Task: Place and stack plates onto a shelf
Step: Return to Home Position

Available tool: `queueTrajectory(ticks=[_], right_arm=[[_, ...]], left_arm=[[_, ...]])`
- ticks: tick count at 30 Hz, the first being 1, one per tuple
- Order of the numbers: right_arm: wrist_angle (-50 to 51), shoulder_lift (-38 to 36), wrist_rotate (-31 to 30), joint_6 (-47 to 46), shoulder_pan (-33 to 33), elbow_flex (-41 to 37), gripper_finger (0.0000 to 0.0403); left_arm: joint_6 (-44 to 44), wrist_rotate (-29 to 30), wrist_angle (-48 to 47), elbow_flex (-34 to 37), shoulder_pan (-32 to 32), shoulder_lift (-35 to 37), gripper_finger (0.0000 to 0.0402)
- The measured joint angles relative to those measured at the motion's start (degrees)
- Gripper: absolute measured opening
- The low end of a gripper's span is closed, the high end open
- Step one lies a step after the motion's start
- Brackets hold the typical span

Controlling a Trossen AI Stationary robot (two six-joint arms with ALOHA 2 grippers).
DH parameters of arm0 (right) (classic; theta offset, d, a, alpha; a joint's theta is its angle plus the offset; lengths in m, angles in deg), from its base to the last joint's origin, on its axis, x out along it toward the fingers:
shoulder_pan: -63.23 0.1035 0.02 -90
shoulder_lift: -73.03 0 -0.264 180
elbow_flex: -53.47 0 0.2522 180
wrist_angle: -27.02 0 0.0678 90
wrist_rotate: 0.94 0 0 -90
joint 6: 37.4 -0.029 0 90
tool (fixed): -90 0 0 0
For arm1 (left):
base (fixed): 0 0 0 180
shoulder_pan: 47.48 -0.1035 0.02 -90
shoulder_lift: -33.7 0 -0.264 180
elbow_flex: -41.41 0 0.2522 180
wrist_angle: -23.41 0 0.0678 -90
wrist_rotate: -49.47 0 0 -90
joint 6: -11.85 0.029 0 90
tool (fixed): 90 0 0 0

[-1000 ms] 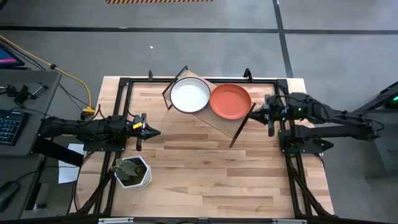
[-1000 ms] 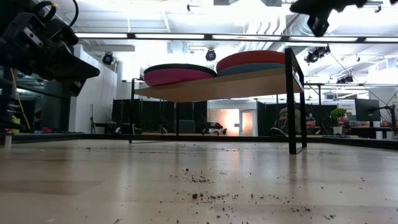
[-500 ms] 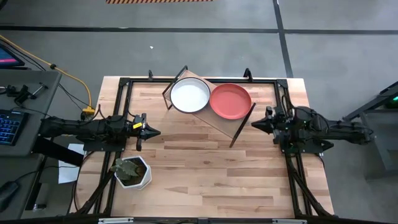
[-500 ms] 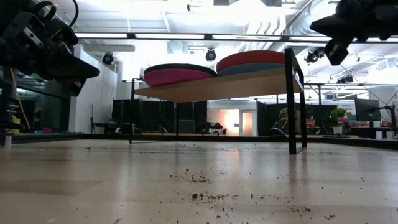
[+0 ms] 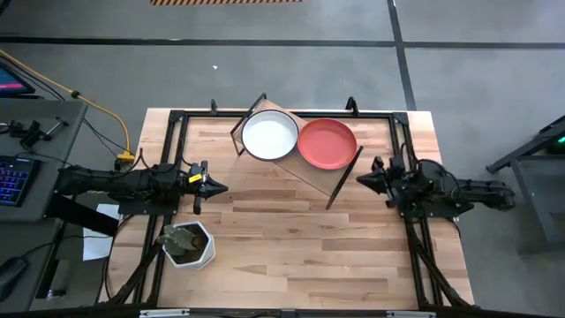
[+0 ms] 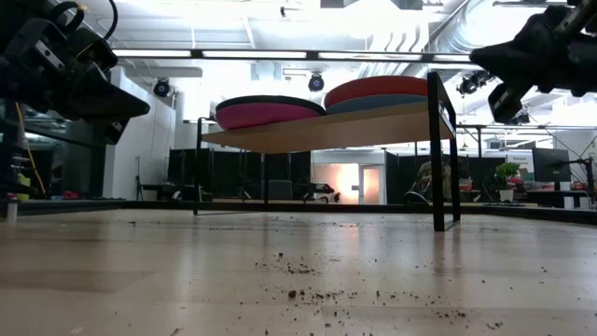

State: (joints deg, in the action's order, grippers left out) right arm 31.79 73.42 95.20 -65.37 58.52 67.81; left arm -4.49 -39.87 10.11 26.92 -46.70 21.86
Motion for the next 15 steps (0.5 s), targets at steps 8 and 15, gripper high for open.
queueTrajectory(ticks=[8, 15], right_arm=[[4.03, 0.23, 0.4, 8.7, 0.0, 0.0, 0.0], [7.28, 0.43, 0.57, 11.5, 0.0, -0.01, 0.0]], left_arm=[[0.0, 0.01, 0.04, 0.0, 0.0, 0.0, 0.0], [0.0, 0.01, -0.01, 0.0, 0.0, 0.0, 0.0]])
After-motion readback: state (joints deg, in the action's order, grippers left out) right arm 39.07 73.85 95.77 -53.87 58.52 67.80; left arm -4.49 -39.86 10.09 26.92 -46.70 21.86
